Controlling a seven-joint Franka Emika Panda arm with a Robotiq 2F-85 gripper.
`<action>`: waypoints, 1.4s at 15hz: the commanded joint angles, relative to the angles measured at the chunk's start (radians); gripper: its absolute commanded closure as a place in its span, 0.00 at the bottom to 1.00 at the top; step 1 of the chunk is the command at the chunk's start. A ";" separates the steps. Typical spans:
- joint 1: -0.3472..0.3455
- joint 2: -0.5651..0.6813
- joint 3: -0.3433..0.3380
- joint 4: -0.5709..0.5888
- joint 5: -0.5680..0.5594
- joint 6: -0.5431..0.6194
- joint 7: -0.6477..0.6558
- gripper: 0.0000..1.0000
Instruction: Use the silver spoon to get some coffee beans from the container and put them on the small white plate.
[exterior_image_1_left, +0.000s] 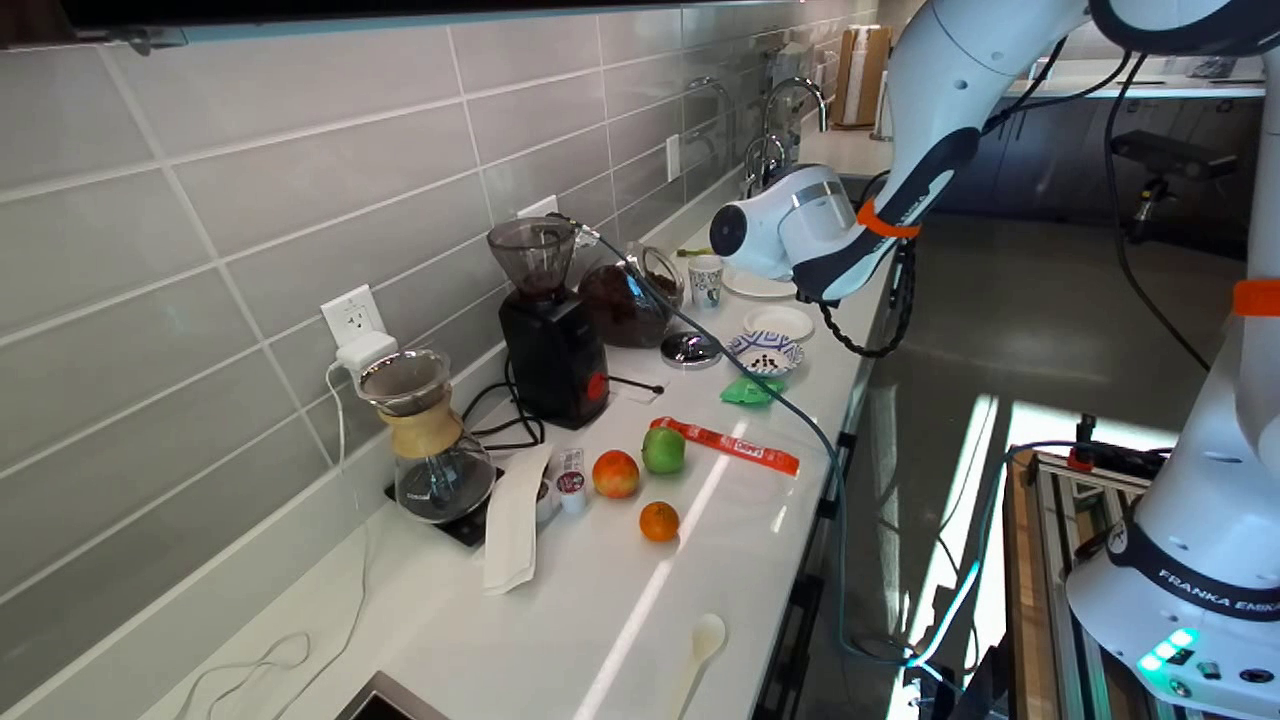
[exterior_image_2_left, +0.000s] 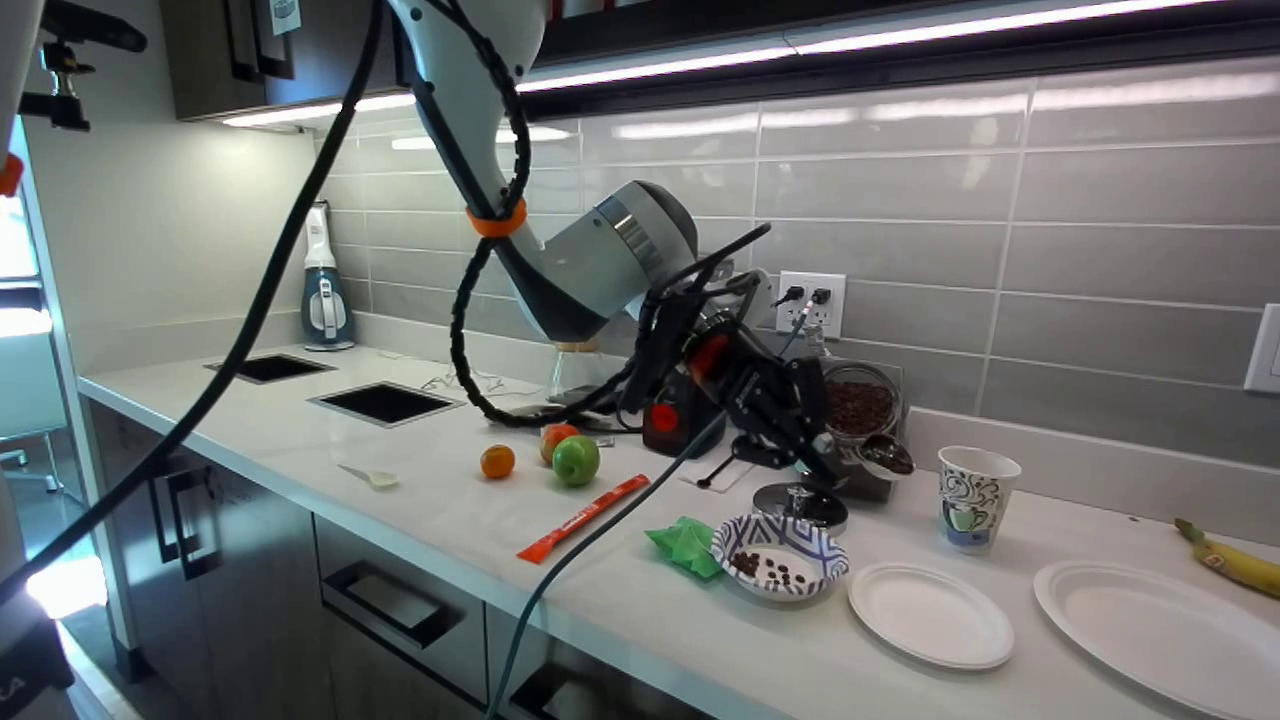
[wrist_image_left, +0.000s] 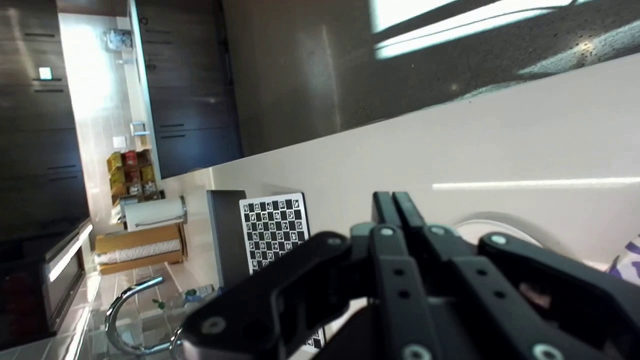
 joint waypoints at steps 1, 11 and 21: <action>-0.027 -0.018 -0.007 -0.002 0.088 0.035 -0.054 0.99; -0.089 0.019 -0.043 0.020 0.236 0.261 -0.250 0.99; -0.126 0.062 -0.084 0.056 0.532 0.401 -0.529 0.99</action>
